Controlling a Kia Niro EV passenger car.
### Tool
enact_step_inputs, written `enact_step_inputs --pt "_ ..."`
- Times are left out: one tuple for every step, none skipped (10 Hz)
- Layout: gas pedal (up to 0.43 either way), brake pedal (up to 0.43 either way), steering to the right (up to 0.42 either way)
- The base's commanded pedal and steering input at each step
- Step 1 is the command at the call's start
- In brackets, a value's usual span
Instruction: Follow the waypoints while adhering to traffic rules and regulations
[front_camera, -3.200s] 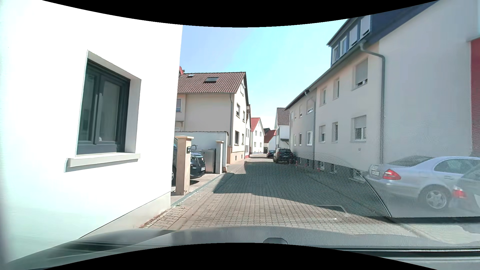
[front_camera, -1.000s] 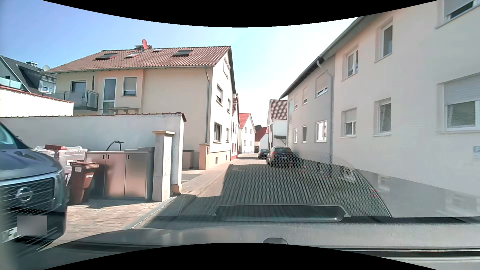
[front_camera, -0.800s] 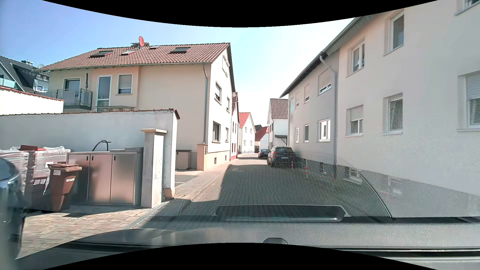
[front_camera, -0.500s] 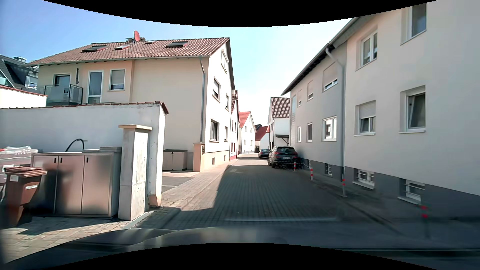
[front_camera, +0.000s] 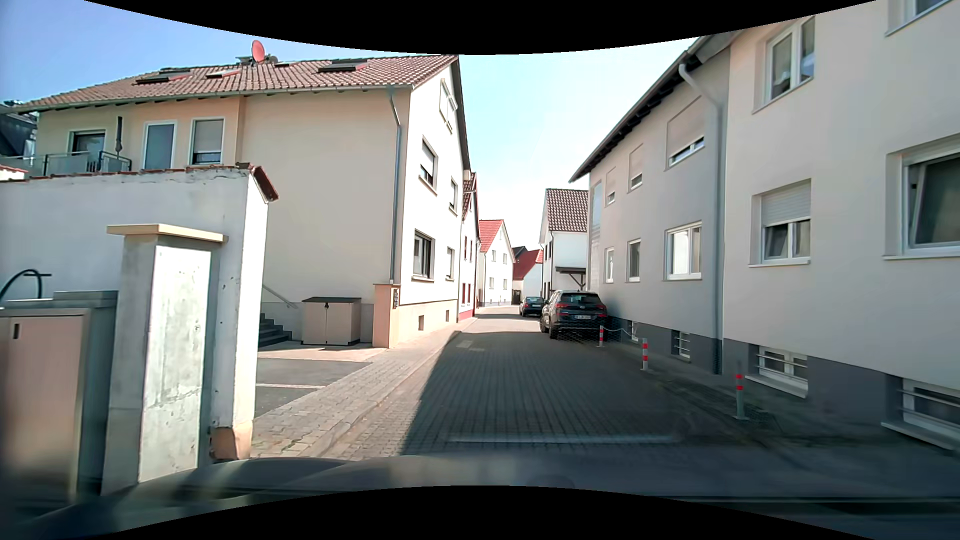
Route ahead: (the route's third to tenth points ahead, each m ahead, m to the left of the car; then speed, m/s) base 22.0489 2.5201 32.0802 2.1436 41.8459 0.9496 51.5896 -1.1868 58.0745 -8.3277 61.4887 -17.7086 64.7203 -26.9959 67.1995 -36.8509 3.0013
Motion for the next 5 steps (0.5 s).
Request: enact_step_inputs --pt "0.000 0.000 -0.015" --pt "0.000 0.000 -0.015" --pt "0.000 0.000 -0.015" --pt "0.000 0.000 -0.015" --pt "0.000 0.000 -0.015"
